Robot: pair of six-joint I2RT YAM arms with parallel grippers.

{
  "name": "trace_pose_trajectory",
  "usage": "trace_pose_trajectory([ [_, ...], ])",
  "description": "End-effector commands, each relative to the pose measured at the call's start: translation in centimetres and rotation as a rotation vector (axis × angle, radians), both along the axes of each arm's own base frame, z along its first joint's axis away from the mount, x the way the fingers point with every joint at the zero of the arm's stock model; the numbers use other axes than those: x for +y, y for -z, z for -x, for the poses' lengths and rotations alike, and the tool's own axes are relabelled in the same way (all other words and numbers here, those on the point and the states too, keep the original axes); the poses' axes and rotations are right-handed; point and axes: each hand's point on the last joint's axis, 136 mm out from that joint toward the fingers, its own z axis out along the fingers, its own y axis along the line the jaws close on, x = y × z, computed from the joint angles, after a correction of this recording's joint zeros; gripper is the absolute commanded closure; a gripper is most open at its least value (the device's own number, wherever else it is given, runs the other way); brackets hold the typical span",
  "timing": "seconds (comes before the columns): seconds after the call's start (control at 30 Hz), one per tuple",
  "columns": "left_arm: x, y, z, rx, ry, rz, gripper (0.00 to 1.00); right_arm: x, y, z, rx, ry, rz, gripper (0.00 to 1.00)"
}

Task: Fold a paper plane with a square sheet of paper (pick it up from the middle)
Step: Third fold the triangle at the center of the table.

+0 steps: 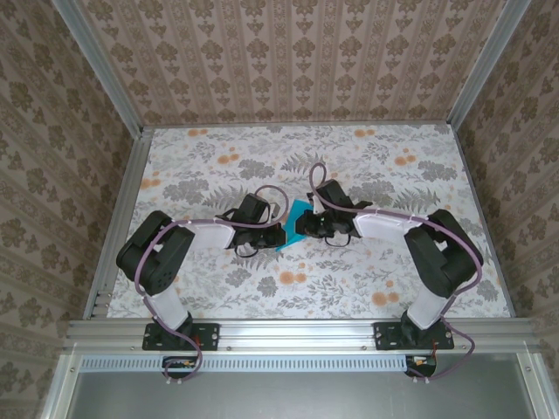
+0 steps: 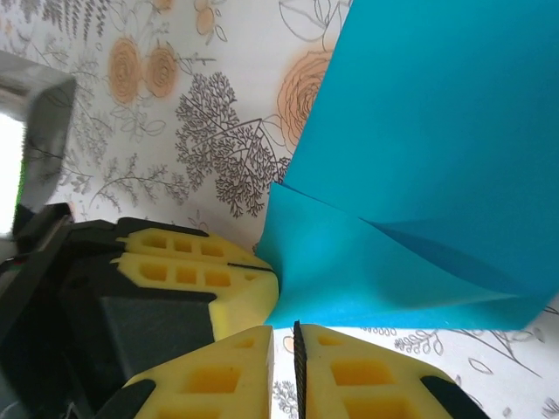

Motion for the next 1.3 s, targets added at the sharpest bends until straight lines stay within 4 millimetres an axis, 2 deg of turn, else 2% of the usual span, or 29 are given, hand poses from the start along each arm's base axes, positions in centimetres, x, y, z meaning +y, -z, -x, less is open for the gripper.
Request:
trace_pose_trajectory([
  [0.0, 1.3, 2.1, 1.0, 0.062, -0.022, -0.090, 0.92, 1.5, 0.6, 0.2, 0.034, 0.000, -0.030, 0.86],
  [0.3, 1.3, 2.2, 1.0, 0.064, -0.019, -0.096, 0.93, 1.8, 2.0, -0.2, 0.048, 0.007, -0.021, 0.86],
  [0.7, 1.7, 2.2, 0.9, 0.058, -0.030, -0.112, 0.93, 0.5, 3.5, -0.6, 0.064, 0.056, 0.026, 0.87],
  [0.8, 1.7, 2.2, 0.9, 0.058, -0.031, -0.112, 0.93, 0.4, 3.3, -0.5, 0.065, 0.061, 0.020, 0.87],
  [1.03, 1.6, 2.1, 0.9, 0.057, -0.028, -0.108, 0.93, 1.5, -0.6, -1.2, -0.015, 0.045, -0.079, 0.86],
  [1.27, 1.5, 2.1, 0.7, 0.058, -0.032, -0.108, 0.93, 1.1, 1.5, -1.3, 0.036, 0.081, -0.036, 0.87],
])
